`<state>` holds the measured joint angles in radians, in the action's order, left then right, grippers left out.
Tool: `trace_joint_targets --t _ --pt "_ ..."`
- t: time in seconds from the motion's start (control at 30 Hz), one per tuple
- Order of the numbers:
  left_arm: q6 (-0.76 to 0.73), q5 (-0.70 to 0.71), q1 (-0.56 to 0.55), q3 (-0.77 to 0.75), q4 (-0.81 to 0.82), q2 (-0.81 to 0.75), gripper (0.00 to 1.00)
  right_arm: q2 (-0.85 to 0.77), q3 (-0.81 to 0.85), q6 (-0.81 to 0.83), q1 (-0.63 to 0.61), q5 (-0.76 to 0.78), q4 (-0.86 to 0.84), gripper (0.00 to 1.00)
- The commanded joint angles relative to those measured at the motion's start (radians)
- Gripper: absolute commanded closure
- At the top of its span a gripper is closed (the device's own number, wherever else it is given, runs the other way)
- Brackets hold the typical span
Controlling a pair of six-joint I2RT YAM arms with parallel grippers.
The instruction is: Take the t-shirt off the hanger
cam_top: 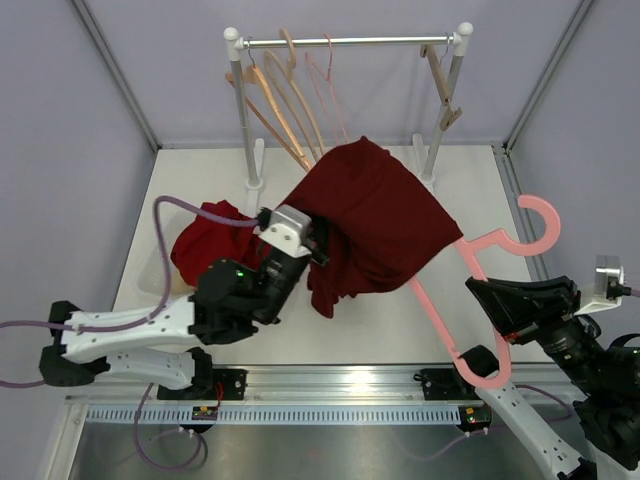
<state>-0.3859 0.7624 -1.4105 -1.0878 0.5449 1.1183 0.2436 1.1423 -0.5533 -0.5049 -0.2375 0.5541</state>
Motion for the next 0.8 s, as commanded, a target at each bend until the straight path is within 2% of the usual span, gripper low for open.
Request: trace_joint_targets --t 0.0,0.1,0.17,0.2,0.33,0.43,0.53,0.7,0.77 --pt "0.087 -0.064 -0.005 -0.122 -0.176 -0.126 1.0 -0.039 -0.03 0.059 -0.004 0.13 0.085 1.0" --pt "0.09 -0.063 -0.002 -0.242 -0.324 -0.176 1.0 -0.063 -0.055 0.073 -0.004 0.167 0.145 1.0" --pt "0.039 -0.014 0.002 -0.326 -0.423 -0.17 1.0 -0.075 -0.088 0.07 -0.003 0.141 0.167 1.0" --pt "-0.019 0.004 0.004 -0.386 -0.434 -0.169 1.0 -0.078 -0.101 0.072 -0.004 0.115 0.17 1.0" --pt "-0.097 0.07 0.05 -0.518 -0.522 -0.163 1.0 -0.087 -0.159 0.072 -0.003 -0.092 0.141 1.0" --pt "-0.164 0.126 0.056 -0.572 -0.537 -0.176 1.0 -0.095 -0.158 0.081 -0.004 -0.088 0.182 1.0" --pt "-0.2 0.166 0.059 -0.546 -0.505 -0.235 1.0 -0.118 -0.139 0.096 -0.003 -0.013 0.21 1.0" --pt "-0.281 0.205 0.084 -0.292 -0.301 -0.372 1.0 -0.096 -0.138 0.095 -0.004 -0.036 0.173 1.0" --pt "-0.277 0.184 0.122 -0.217 -0.278 -0.399 1.0 -0.076 -0.139 0.095 -0.003 -0.06 0.159 1.0"
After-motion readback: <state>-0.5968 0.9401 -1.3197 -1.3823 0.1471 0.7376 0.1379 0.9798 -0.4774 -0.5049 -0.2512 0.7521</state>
